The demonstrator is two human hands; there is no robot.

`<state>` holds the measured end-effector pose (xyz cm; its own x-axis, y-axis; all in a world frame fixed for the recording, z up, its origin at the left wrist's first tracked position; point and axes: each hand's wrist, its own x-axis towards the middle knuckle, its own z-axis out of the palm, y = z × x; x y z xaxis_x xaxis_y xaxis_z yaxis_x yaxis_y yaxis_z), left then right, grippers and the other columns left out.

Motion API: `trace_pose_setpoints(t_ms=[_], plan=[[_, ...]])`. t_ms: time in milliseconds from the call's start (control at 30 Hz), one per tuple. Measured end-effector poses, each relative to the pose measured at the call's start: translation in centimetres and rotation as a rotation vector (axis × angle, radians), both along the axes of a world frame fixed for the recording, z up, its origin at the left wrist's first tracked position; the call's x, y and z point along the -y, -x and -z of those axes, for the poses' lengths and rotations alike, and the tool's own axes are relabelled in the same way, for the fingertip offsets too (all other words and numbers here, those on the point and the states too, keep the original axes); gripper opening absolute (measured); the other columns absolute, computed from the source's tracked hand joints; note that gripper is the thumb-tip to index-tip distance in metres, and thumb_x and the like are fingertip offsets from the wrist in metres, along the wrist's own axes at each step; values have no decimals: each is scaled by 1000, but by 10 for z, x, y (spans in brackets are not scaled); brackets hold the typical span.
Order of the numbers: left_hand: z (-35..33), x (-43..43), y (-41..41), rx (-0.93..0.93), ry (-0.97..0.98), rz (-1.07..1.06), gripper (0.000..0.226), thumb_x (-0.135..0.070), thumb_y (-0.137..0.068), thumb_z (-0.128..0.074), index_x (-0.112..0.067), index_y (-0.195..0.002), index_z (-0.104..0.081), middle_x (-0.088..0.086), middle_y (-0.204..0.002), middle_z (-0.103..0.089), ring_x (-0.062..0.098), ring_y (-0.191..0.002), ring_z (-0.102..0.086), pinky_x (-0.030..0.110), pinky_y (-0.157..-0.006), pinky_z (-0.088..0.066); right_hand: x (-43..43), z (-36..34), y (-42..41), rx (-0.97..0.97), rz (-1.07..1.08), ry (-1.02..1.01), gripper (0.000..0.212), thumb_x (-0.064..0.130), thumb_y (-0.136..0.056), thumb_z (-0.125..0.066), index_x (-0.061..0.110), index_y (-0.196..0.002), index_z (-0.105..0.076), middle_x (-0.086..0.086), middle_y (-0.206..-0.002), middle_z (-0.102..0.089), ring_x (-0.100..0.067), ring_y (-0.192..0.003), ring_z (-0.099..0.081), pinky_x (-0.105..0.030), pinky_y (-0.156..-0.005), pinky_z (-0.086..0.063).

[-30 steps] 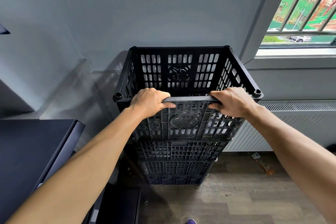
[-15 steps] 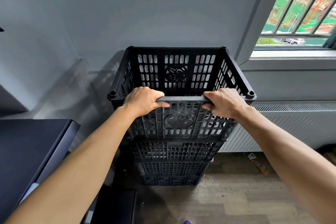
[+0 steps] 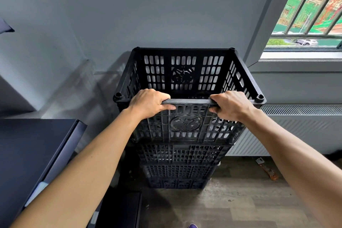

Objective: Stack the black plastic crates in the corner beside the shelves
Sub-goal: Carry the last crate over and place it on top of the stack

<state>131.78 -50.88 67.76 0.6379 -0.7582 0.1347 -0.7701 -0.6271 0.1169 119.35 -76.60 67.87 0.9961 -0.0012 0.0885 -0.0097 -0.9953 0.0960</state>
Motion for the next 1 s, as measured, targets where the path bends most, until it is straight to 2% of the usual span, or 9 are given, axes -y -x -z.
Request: trace_pose_setpoints(t_ms=[133, 200, 367, 500, 600, 667, 800, 900, 1000], plan=[[-1, 0, -1, 5, 3, -1, 70, -74, -79, -43, -19, -114, -68, -4, -53, -59, 18, -66, -68, 43, -90, -52, 1, 1, -1, 19, -1, 7, 19, 37, -90, -60, 22, -84, -50, 10, -61, -50, -9, -53, -49, -26, -51, -37], [-2, 2, -3, 5, -2, -2, 69, -73, -80, -44, -18, -115, -68, -4, -55, -61, 19, -69, -68, 43, -91, -52, 2, 0, -1, 16, -3, 2, 20, 37, -90, -61, 23, -83, -49, 9, -61, -50, -11, -54, -50, -27, -53, -40], [-1, 7, -7, 20, -8, 7, 66, -72, -82, -46, -19, -112, -69, -7, -50, -55, 16, -62, -65, 42, -88, -54, 8, 0, -2, 48, -23, 4, 20, 39, -90, -60, 22, -84, -51, 10, -61, -50, -15, -55, -53, -30, -55, -44], [0, 10, -10, 37, -17, -1, 64, -71, -83, -47, -17, -110, -69, -8, -49, -52, 16, -62, -64, 41, -87, -53, 12, 2, -3, 70, -30, 21, 21, 40, -90, -60, 22, -85, -50, 11, -59, -50, -13, -51, -50, -28, -52, -41], [1, 12, -12, 45, -12, -3, 63, -72, -83, -46, -21, -113, -68, -6, -54, -58, 17, -64, -65, 39, -85, -53, 14, 3, -5, 77, -25, 33, 24, 42, -89, -60, 23, -84, -47, 11, -58, -49, -14, -51, -51, -28, -51, -41], [3, 12, -14, 59, -17, 0, 63, -75, -83, -42, -25, -111, -68, -5, -58, -61, 17, -64, -64, 38, -83, -53, 15, 4, -6, 79, -18, 36, 26, 43, -88, -60, 24, -83, -44, 10, -58, -50, -16, -51, -51, -29, -51, -42], [7, 10, -13, 122, -27, 1, 54, -72, -86, -41, -29, -107, -66, -7, -57, -56, 18, -62, -60, 36, -74, -53, 13, 5, -6, 83, -4, 42, 27, 43, -88, -61, 22, -86, -45, 7, -60, -53, -19, -53, -53, -29, -51, -40], [13, 7, -9, 213, -24, -16, 49, -71, -89, -38, -27, -92, -58, -7, -59, -54, 17, -58, -58, 35, -67, -52, 11, 7, -6, 86, 2, 47, 28, 43, -87, -61, 22, -85, -43, 7, -59, -53, -20, -53, -55, -30, -49, -41], [17, 5, -6, 266, -22, -30, 49, -71, -90, -37, -25, -87, -53, -8, -60, -55, 16, -55, -56, 29, -58, -43, 11, 11, -5, 95, -5, 58, 29, 43, -86, -61, 23, -83, -40, 7, -58, -52, -18, -51, -54, -32, -48, -46]])
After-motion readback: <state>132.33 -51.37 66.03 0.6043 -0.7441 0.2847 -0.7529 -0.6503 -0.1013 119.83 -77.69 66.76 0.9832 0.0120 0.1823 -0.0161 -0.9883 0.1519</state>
